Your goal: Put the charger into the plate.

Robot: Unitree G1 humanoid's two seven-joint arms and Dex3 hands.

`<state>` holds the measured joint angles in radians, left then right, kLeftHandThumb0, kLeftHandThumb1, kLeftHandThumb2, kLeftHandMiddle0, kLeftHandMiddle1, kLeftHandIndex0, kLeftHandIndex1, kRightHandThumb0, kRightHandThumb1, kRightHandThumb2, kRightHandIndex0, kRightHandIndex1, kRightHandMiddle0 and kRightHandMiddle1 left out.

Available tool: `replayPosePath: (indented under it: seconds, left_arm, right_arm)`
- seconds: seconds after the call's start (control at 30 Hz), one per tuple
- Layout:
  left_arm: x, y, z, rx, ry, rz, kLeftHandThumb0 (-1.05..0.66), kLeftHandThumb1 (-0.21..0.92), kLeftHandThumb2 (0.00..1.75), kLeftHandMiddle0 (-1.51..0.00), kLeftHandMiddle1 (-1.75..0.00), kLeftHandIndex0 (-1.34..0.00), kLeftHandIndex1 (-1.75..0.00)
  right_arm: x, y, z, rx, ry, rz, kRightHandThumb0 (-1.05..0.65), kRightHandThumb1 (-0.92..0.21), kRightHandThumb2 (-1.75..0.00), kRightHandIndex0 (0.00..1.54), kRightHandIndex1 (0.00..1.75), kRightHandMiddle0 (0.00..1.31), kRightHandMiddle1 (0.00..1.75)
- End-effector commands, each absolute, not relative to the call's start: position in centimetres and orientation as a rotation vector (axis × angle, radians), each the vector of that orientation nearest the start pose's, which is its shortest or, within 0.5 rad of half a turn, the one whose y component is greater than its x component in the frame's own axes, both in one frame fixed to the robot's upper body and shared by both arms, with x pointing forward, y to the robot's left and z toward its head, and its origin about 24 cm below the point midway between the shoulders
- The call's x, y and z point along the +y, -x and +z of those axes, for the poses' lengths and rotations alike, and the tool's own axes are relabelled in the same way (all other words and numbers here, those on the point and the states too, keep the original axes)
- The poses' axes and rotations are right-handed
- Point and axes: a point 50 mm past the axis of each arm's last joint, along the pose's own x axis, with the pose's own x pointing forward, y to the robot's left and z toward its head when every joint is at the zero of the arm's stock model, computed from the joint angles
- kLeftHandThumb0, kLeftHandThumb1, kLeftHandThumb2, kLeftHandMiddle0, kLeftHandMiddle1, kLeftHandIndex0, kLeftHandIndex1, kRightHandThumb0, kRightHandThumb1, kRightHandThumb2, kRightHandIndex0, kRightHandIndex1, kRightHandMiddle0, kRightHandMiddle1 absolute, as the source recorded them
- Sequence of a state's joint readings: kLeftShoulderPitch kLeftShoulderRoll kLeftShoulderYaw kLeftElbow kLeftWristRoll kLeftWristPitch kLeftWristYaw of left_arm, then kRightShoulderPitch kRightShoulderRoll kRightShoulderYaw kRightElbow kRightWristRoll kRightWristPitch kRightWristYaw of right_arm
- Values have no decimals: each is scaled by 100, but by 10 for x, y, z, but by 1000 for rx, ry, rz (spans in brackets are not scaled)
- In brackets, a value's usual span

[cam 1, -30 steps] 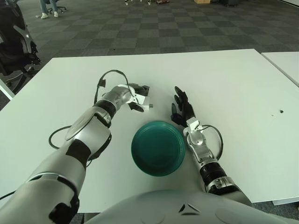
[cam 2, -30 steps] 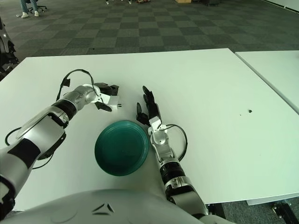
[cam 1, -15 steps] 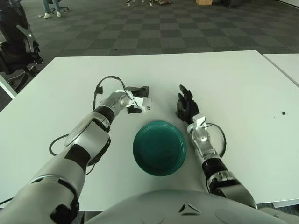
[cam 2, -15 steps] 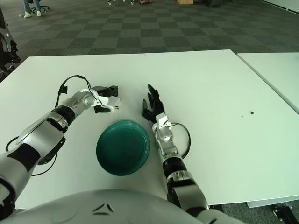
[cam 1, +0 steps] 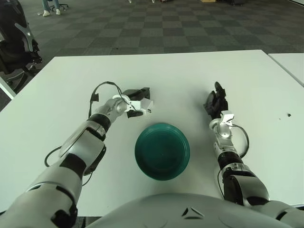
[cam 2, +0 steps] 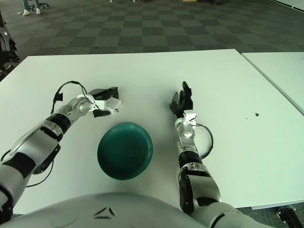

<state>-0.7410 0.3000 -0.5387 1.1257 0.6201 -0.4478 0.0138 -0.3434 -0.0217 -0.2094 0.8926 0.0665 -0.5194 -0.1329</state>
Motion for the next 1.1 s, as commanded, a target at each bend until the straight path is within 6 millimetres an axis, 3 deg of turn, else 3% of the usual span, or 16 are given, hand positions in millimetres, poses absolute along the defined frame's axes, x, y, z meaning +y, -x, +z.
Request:
replayPosePath:
  seconds: [0.0, 0.07, 0.2, 0.47, 0.83, 1.07]
  left_arm:
    - [138, -339, 15, -49, -1184, -618, -50, 22, 143, -102, -175, -68, -175]
    - [138, -336, 25, -118, -1163, -596, -51, 22, 144, -101, -175, -69, -175]
    - [143, -323, 67, -310, -1093, -526, -51, 20, 145, -104, -175, -70, -175]
    - [144, -297, 109, -503, -926, -461, -53, 17, 149, -112, -175, -72, -175]
    - [146, -271, 131, -543, -817, -518, -52, 19, 147, -120, -175, -71, -175]
    - [131, -252, 142, -555, -768, -611, -54, 15, 152, -123, -175, -74, -175]
  right_arm:
    - [-186, -231, -88, 408, -131, -377, -79, -92, -82, 9, 2, 0, 38]
    - [-189, -232, -87, 404, -130, -384, -79, -92, -82, 9, 2, 0, 39]
    - [-196, -233, -87, 405, -127, -403, -80, -92, -81, 10, 2, 0, 41]
    - [-200, -234, -87, 418, -132, -415, -83, -92, -81, 10, 1, 0, 44]
    - [-196, -233, -90, 436, -96, -387, -83, -92, -83, 11, 1, 0, 42]
    - [-193, -232, -92, 457, -79, -365, -83, -92, -84, 10, 1, 0, 37]
